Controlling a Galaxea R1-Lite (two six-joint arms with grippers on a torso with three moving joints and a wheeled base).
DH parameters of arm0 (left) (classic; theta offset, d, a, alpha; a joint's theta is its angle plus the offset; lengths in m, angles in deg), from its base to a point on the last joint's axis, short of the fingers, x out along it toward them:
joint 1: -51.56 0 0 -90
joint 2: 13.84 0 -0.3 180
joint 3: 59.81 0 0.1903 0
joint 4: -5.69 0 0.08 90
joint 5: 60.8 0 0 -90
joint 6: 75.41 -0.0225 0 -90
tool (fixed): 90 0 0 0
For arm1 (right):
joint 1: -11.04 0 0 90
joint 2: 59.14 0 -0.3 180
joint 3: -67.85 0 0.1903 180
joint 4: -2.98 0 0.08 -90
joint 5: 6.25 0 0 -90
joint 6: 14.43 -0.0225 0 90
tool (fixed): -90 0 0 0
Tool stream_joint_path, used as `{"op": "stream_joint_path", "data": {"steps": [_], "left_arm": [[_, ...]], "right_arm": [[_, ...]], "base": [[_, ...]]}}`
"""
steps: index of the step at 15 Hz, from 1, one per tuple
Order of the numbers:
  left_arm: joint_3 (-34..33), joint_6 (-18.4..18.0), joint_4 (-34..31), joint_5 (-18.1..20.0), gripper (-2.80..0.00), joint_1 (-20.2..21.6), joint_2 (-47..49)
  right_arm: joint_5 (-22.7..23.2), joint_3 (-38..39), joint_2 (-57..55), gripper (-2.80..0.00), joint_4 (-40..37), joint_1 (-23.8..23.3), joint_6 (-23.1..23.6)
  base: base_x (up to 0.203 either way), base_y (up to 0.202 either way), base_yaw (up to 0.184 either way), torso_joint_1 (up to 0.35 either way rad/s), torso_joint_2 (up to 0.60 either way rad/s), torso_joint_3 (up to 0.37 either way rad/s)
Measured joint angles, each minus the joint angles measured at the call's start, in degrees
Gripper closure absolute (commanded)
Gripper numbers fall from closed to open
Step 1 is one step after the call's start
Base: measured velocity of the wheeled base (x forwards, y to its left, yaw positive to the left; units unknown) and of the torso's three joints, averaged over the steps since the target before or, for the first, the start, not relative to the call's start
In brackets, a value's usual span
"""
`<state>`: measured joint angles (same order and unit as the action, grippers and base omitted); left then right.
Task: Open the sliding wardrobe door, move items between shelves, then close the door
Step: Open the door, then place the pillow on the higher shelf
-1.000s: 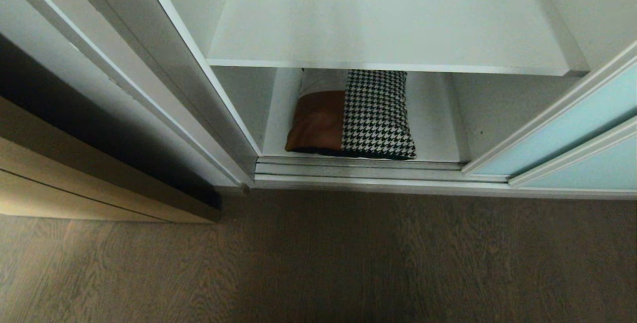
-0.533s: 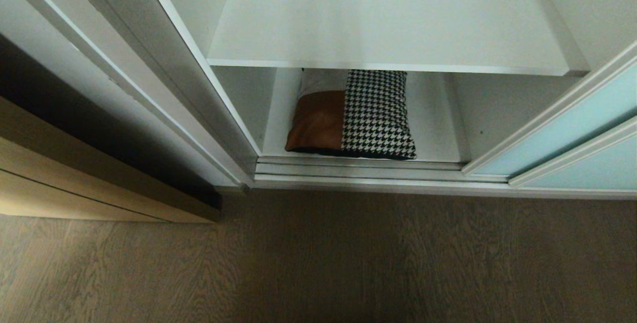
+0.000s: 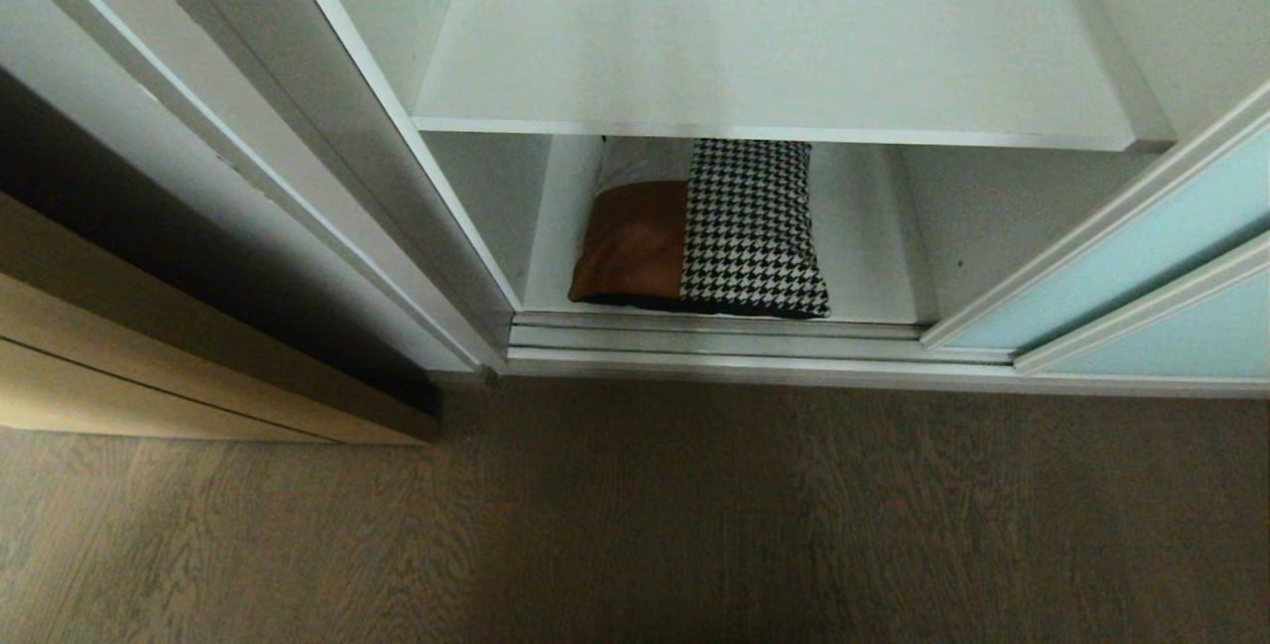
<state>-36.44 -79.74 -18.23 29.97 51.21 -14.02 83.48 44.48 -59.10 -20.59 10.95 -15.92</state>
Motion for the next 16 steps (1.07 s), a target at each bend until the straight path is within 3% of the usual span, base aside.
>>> {"op": "stream_joint_path", "data": {"steps": [4,12,16], "left_arm": [[0.00,-0.17,0.02,0.01,0.00,0.00,0.00],[0.00,0.02,0.04,0.07,0.00,0.00,0.05],[0.00,0.48,0.04,-0.04,0.00,0.00,0.05]], "right_arm": [[-0.02,0.00,0.00,0.00,0.05,0.00,0.00],[-0.04,0.00,0.00,0.00,0.05,0.00,0.00],[-0.04,0.00,-0.02,0.00,0.03,0.00,0.00]], "base": [[0.032,0.000,0.000,0.000,0.00,0.001],[0.190,0.000,0.000,0.004,0.00,0.003],[0.017,0.000,0.001,0.002,0.00,0.000]]}}
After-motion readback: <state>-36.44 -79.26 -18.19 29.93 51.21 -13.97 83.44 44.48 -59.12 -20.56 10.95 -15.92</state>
